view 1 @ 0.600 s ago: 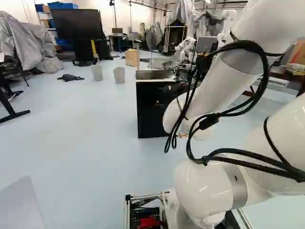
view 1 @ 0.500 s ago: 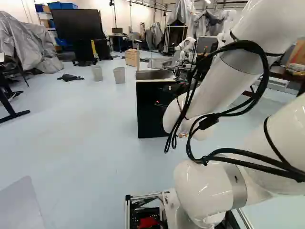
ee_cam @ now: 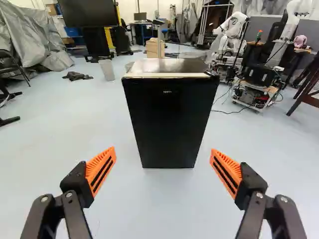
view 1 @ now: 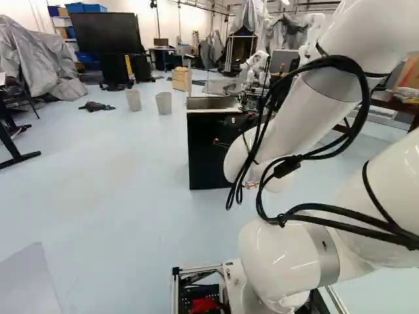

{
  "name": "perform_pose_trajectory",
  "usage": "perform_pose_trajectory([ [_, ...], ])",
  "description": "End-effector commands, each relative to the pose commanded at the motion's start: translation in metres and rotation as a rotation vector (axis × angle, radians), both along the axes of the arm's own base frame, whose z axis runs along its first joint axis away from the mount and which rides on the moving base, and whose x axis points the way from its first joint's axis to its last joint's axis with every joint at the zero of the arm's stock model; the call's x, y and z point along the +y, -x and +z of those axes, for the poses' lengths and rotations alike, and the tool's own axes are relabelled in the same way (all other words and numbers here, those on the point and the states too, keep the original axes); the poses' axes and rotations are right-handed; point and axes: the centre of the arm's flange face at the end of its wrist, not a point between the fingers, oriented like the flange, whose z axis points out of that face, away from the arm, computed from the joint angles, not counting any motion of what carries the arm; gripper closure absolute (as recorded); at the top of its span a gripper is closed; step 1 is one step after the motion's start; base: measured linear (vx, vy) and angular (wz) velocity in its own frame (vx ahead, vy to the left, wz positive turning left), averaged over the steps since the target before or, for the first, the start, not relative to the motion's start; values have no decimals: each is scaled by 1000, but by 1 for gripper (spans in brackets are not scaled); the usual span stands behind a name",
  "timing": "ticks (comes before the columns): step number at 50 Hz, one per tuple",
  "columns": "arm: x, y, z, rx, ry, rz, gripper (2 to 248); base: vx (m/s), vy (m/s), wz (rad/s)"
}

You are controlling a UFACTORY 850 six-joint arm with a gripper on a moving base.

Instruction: Grab a drink from the fridge

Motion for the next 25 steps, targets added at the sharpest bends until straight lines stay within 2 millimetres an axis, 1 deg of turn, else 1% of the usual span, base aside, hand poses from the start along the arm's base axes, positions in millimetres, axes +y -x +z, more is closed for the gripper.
perform_pose_trajectory([
  [13,0,0,0,0,0,0,3,57,1,-13],
  [25,0,0,0,0,0,0,3,74,19,-15],
])
